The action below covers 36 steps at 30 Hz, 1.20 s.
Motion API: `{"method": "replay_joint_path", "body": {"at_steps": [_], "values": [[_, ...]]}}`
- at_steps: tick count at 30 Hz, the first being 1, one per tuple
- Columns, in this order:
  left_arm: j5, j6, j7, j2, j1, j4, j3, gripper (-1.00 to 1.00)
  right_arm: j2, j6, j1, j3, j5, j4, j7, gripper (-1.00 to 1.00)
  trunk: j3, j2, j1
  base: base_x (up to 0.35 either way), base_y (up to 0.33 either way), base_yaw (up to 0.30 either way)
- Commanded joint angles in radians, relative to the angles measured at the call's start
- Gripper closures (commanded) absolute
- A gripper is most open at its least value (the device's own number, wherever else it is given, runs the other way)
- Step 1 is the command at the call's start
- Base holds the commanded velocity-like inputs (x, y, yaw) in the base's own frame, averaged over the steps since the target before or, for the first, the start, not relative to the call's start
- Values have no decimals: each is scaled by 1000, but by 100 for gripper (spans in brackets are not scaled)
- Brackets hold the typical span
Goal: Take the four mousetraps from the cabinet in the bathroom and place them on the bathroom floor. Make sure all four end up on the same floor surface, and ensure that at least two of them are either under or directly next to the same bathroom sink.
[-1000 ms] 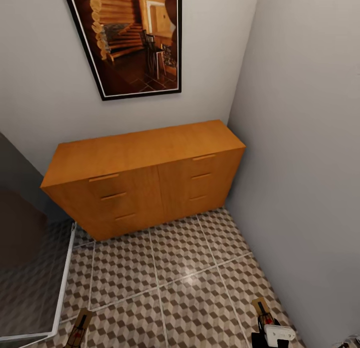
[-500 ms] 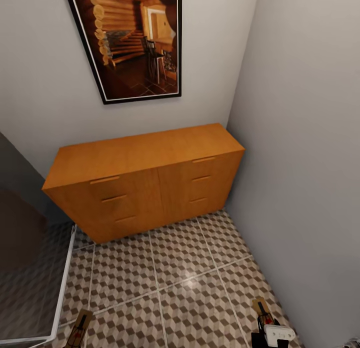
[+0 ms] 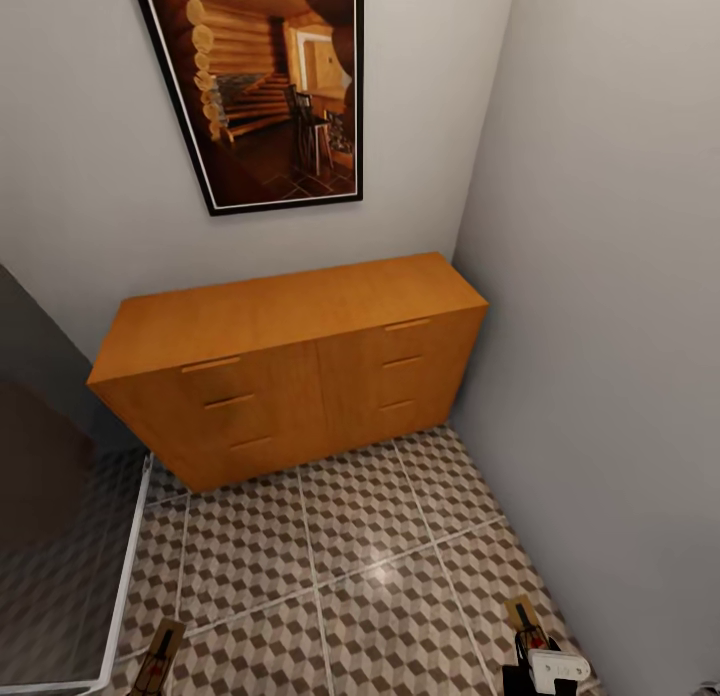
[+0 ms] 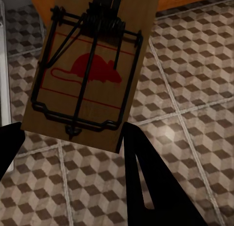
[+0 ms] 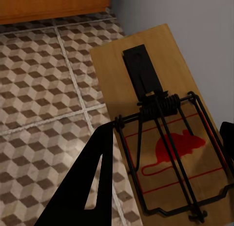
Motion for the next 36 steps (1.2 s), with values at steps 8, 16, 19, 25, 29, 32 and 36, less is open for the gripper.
{"method": "replay_joint_path", "body": {"at_steps": [8,16,19,25,29,32,36], "values": [[8,-4,-7,0,-1,3,-5,100,-1,-2,-1,9,-5,-1,-8,100,8,-2,1,0,0,0],[8,-4,-7,0,-1,4,-5,100,-1,-2,-1,9,-5,-1,-8,100,17,-2,1,0,0,0],[8,-3,-7,0,-1,4,-5,100,-1,-2,-1,9,-5,-1,-8,100,20,-2,1,0,0,0],[8,-3,-7,0,-1,4,-5,100,-1,-2,-1,9,-5,-1,-8,100,27,-2,1,0,0,0],[8,-3,-7,0,-1,3,-5,100,-1,-2,-1,10,-5,1,-8,100,31,-2,1,0,0,0],[8,-2,-7,0,-1,4,-5,100,-1,-2,-1,10,-5,7,-8,100,34,-2,1,0,0,0],[8,1,-7,0,-1,4,-5,100,-1,-2,-1,10,-5,8,-8,100,38,-2,1,0,0,0]]}}
